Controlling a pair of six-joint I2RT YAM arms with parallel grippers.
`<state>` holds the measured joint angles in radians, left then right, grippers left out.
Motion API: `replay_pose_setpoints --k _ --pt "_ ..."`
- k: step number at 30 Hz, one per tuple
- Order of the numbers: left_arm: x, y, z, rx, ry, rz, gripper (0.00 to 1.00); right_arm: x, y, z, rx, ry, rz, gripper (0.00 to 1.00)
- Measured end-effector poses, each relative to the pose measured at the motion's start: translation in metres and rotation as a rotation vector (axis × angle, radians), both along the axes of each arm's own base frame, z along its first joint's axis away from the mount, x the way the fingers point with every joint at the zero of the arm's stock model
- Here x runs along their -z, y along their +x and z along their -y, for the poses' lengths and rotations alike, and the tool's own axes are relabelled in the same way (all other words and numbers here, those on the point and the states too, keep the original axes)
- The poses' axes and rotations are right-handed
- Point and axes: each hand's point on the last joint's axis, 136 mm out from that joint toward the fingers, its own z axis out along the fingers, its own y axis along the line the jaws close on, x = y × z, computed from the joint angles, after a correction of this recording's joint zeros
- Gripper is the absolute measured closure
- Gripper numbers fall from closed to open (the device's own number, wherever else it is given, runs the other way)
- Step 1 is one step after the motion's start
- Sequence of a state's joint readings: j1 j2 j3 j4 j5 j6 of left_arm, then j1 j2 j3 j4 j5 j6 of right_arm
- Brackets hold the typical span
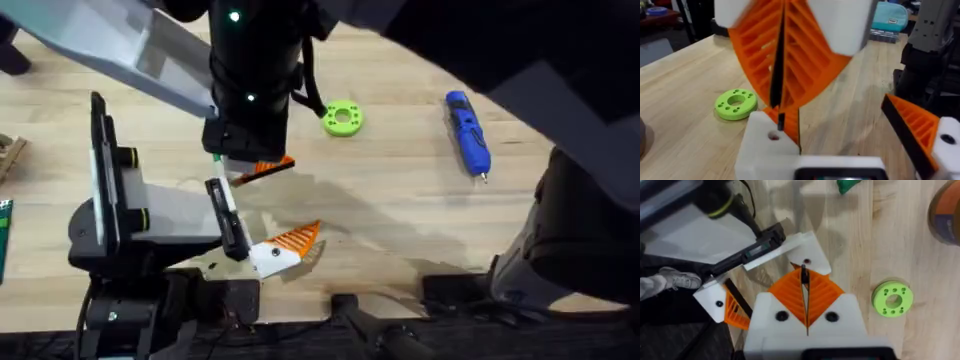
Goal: Pick up the gripper from the table and insert it into the empty holder that is missing its gripper. Then pick up a screw, insert it into the mounting hole, and use the screwdriver to tighten it. Finally, clean up the table by picking up the vegetable and placing it into the bucket.
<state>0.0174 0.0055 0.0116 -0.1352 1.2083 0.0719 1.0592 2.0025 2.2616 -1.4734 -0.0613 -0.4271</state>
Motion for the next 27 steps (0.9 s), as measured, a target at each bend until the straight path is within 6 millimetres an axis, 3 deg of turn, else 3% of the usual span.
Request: replay_pose_setpoints --k 27 --pt "0.0000 0.0000 0.0000 0.000 0.000 0.000 0.015 0.0088 0.0052 -0.0013 0.006 -0.026 0.011 0.995"
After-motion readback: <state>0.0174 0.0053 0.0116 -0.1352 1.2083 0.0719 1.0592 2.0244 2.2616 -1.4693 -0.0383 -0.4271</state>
